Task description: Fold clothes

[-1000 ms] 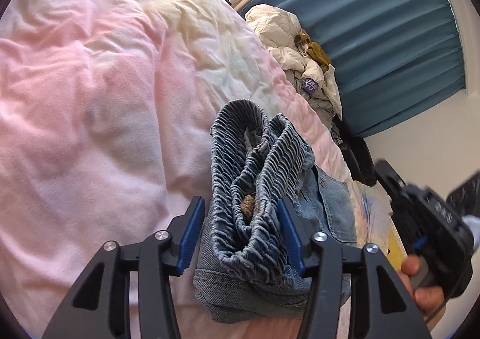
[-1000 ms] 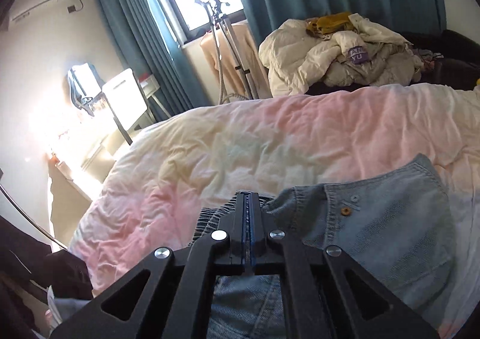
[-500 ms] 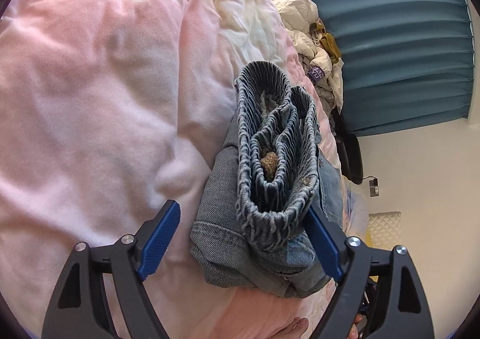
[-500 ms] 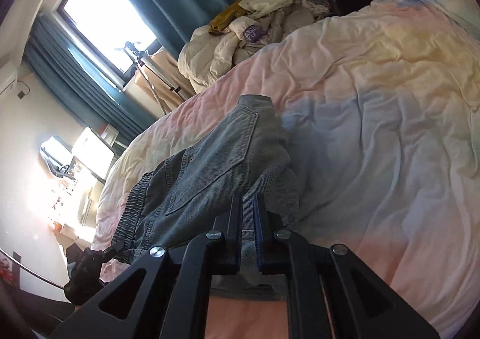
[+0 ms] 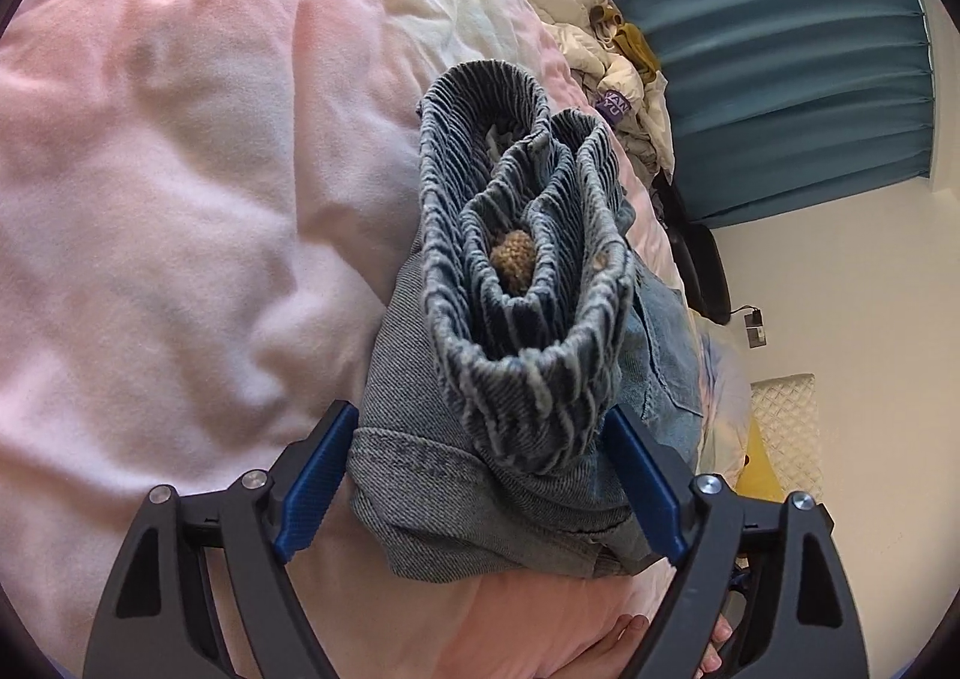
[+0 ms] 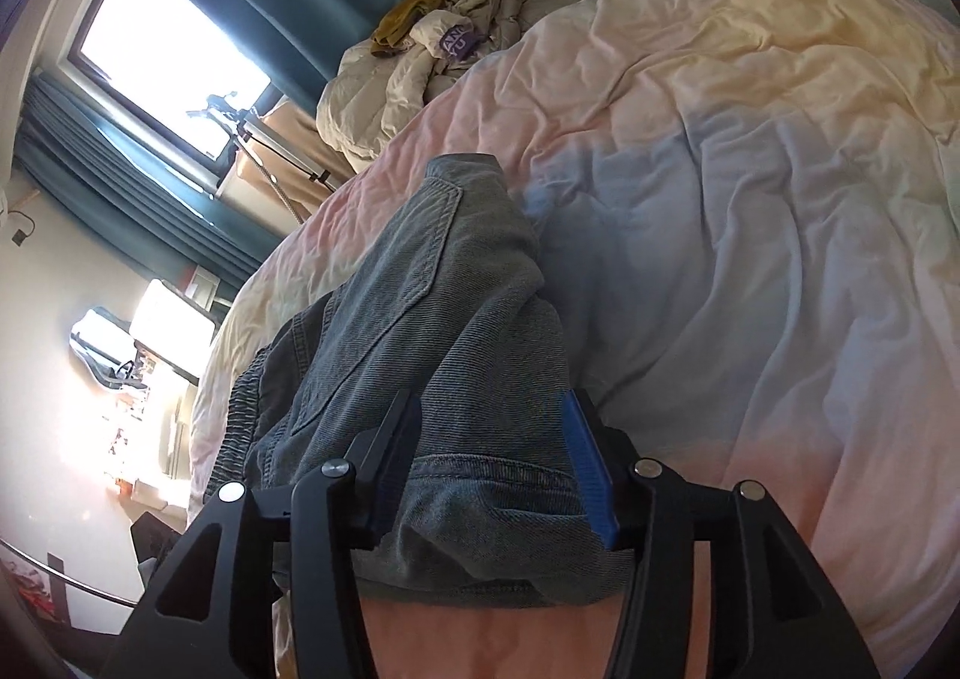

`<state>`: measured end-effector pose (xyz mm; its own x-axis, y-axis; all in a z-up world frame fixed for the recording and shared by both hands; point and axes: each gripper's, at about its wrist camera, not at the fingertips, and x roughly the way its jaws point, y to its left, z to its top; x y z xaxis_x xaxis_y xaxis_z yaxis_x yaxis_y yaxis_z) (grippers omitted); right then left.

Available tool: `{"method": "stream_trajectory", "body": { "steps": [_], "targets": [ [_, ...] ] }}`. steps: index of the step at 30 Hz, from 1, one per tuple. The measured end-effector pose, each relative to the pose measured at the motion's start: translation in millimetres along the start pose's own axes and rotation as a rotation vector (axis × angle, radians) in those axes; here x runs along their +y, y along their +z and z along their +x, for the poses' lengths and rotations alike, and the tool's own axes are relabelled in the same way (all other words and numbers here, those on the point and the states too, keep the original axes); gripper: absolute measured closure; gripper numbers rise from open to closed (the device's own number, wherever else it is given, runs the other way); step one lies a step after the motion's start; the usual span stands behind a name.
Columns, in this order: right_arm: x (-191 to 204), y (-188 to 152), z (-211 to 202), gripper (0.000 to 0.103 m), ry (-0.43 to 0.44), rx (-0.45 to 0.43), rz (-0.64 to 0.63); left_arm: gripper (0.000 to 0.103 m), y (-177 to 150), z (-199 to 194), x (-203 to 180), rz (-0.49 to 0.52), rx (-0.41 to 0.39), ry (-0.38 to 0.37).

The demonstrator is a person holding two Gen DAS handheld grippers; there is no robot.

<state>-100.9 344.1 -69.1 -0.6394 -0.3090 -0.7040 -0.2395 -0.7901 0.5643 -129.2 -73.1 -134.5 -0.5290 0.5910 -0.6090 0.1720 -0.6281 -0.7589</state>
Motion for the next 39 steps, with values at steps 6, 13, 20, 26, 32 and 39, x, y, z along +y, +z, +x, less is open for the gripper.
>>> {"method": "stream_trajectory", "body": {
  "steps": [6,13,20,26,32,39],
  "targets": [
    [-25.4,4.5,12.7,0.042,-0.015,0.014,0.131,0.018,1.4,-5.7,-10.0,0.038,0.007,-0.114],
    [-42.5,-4.2,20.0,0.04,0.064,0.055,0.257,0.018,6.3,7.8,-23.8,0.083,0.02,-0.084],
    [-27.3,-5.9,26.1,0.038,0.087,0.06,0.18,0.018,13.3,24.8,-5.7,-0.031,0.051,-0.083],
    [-22.5,-1.4,61.8,0.029,0.091,0.107,0.142,0.018,16.2,18.4,-21.3,0.01,-0.008,-0.199],
    [-20.0,1.8,63.0,0.022,0.229,0.106,0.162,0.018,20.9,24.5,-10.8,-0.052,-0.002,-0.218],
    [-20.4,-0.2,62.6,0.018,0.271,0.066,0.17,0.018,19.8,43.8,-5.8,-0.069,0.032,-0.156]
  ]
}}
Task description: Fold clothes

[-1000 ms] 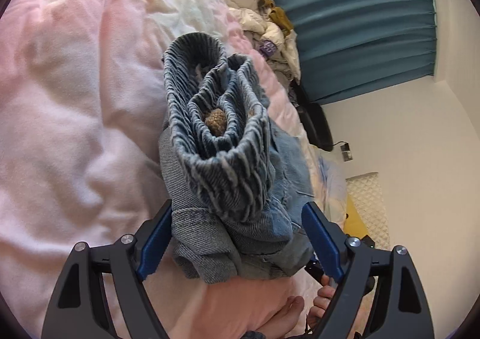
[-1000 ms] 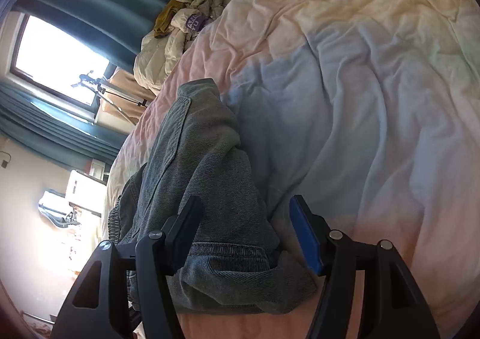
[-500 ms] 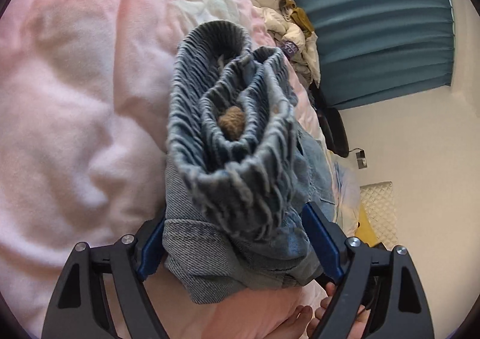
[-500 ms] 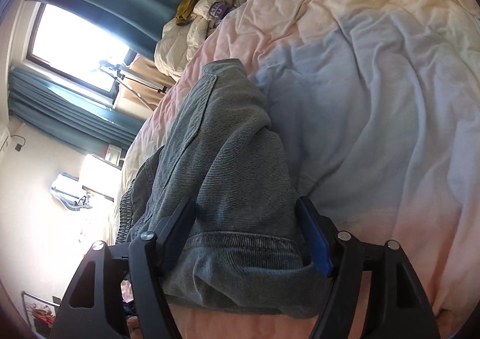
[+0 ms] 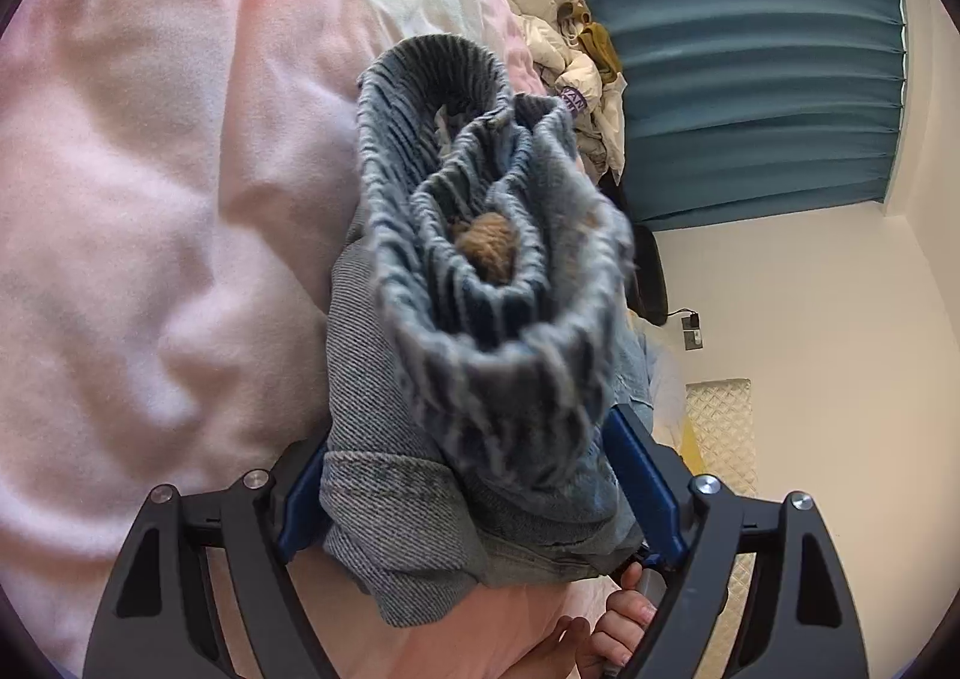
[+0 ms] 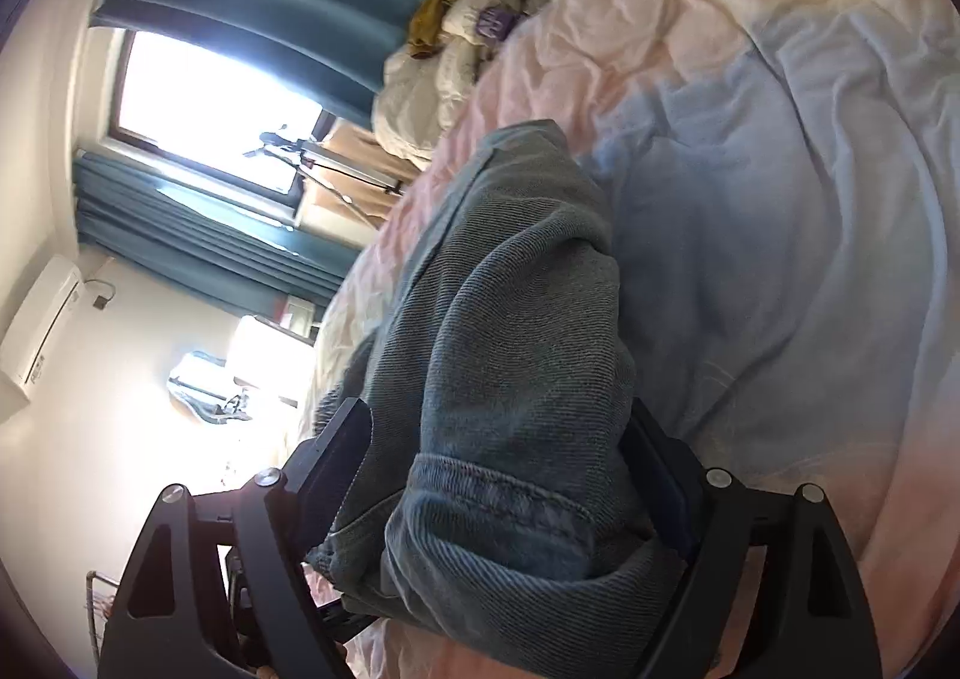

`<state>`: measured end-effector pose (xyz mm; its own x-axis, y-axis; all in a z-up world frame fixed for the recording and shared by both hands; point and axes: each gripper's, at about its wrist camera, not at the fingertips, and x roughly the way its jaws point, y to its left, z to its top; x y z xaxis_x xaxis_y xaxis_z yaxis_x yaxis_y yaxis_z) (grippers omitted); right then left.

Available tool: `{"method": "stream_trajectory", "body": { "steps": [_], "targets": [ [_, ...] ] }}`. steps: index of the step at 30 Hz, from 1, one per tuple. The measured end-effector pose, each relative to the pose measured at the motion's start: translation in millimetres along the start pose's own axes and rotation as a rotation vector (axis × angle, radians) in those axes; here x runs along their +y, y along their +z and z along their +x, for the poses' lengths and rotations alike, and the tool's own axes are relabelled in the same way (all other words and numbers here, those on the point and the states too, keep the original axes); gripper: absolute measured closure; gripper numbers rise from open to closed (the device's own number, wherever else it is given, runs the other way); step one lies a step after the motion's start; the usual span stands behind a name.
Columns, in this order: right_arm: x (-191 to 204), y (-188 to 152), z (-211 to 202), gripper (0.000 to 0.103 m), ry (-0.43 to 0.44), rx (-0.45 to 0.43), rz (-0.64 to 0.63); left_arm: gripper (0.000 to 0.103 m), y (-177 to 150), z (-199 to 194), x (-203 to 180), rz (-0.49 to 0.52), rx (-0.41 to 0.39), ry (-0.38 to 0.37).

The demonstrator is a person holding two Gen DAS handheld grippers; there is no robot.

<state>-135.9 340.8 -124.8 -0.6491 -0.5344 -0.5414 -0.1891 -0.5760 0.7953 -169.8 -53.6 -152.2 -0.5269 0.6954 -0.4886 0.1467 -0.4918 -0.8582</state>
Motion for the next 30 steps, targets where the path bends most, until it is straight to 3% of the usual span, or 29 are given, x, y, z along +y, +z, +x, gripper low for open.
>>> {"method": "stream_trajectory", "body": {
  "steps": [4,7,12,15,17,18,23,30],
  "targets": [
    [-19.3,2.5,21.9,0.024,-0.088,0.065,0.051,0.018,1.2,6.9,-2.2,0.004,0.004,0.006],
    [-8.8,2.2,18.5,0.023,-0.07,0.062,0.021,0.019,2.6,8.5,-4.5,0.001,-0.002,-0.011],
    [5.0,4.1,1.4,0.022,0.061,-0.002,0.002,0.019,5.4,12.1,-7.8,0.007,0.001,-0.012],
    [-3.9,4.7,12.9,0.024,-0.006,0.022,0.017,0.021,7.2,20.2,-10.2,0.033,0.026,0.04],
    [-9.9,3.1,25.7,0.042,-0.111,0.053,-0.003,0.031,7.8,25.2,-12.3,0.049,0.032,0.082],
    [-11.5,2.2,29.7,0.044,-0.145,0.058,-0.016,0.033,8.1,27.6,-13.4,0.057,0.033,0.103],
    [12.3,-2.1,23.7,0.06,-0.195,0.007,-0.137,0.053,2.8,23.2,-18.8,0.078,0.004,0.144],
    [37.4,-12.8,3.6,0.07,-0.175,-0.053,-0.224,0.065,-2.3,15.1,-34.3,0.126,-0.048,0.14]
  ]
}}
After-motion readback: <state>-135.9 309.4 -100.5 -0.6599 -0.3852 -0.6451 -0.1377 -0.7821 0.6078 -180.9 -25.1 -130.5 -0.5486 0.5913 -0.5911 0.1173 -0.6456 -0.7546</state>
